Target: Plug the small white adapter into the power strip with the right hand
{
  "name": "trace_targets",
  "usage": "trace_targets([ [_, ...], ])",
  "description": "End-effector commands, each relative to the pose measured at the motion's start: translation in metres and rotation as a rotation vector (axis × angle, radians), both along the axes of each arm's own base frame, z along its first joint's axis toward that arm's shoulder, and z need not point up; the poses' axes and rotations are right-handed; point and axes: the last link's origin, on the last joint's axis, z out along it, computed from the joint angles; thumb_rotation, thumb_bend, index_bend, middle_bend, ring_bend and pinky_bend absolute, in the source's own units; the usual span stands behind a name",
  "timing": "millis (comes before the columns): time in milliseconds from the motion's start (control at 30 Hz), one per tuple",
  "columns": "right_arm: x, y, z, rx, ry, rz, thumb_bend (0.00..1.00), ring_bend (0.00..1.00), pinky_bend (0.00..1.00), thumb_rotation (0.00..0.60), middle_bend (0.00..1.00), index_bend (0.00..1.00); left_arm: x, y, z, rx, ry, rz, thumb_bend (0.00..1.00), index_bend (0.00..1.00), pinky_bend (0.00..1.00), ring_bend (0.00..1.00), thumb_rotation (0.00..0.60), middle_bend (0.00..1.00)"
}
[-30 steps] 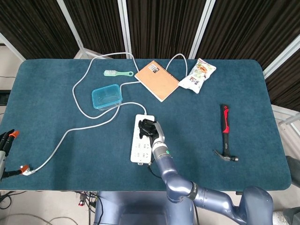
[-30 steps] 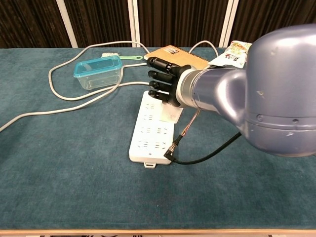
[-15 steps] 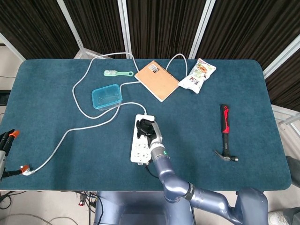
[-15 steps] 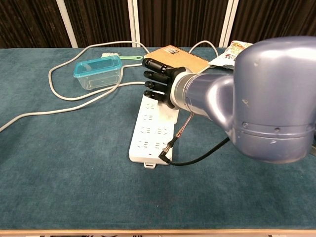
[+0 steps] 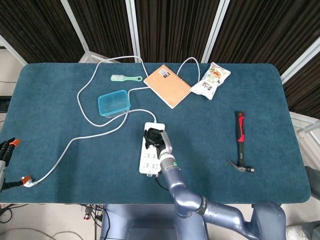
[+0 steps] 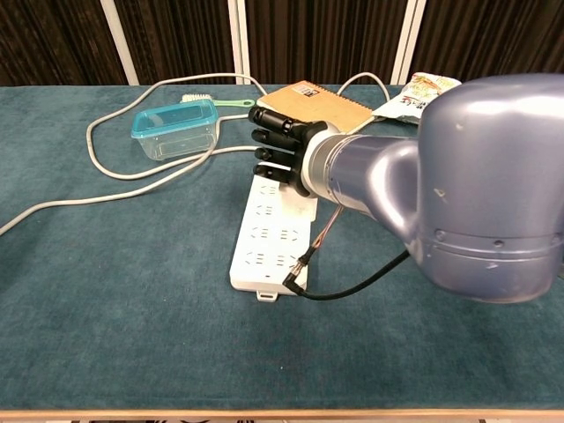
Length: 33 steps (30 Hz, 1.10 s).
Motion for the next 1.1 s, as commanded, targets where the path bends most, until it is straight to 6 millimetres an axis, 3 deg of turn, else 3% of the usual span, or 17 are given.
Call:
trace_targets([
  [33,0.009,-0.002,0.022,-0.076,0.042,0.094,0.64,0.66,0.52,0.600,0.80,0.72,0.000,0.000,0.000,0.000,0.002,-0.001,0.00,0.00,0.00,0.00,0.600,0.00],
  [167,0.014,0.004,0.048,-0.180,0.204,0.309,0.65,0.29,0.22,0.600,0.44,0.36,0.000,-0.001,0.000,0.003,0.007,-0.003,0.00,0.00,0.00,0.00,0.600,0.00],
  [267,0.001,0.010,0.070,-0.251,0.380,0.467,0.61,0.14,0.10,0.600,0.27,0.15,0.001,-0.001,0.000,0.005,0.011,-0.006,0.00,0.00,0.00,0.00,0.600,0.00],
  [367,-0.022,0.016,0.093,-0.286,0.540,0.568,0.51,0.03,0.02,0.600,0.14,0.02,0.001,-0.002,0.000,0.009,0.020,-0.011,0.00,0.00,0.00,0.00,0.600,0.00],
  [533,-0.083,0.031,0.126,-0.317,0.974,0.721,0.43,0.00,0.00,0.600,0.01,0.00,0.002,-0.003,0.000,0.015,0.048,-0.023,0.00,0.00,0.00,0.00,0.600,0.00],
  [700,-0.153,0.056,0.159,-0.339,1.378,0.769,0.42,0.00,0.00,0.600,0.00,0.00,0.001,-0.004,-0.001,0.021,0.085,-0.024,0.00,0.00,0.00,0.00,0.600,0.00],
  [833,-0.190,0.076,0.178,-0.350,1.528,0.741,0.41,0.00,0.00,0.600,0.00,0.00,0.001,-0.005,-0.001,0.027,0.107,-0.028,0.00,0.00,0.00,0.00,0.600,0.00],
  [967,-0.233,0.110,0.206,-0.415,1.692,0.705,0.41,0.00,0.00,0.600,0.00,0.00,0.002,-0.006,0.000,0.043,0.129,-0.036,0.00,0.00,0.00,0.00,0.600,0.00],
  [1100,-0.255,0.127,0.218,-0.475,1.750,0.669,0.41,0.00,0.00,0.600,0.00,0.00,0.001,-0.006,-0.001,0.047,0.135,-0.035,0.00,0.00,0.00,0.00,0.600,0.00],
])
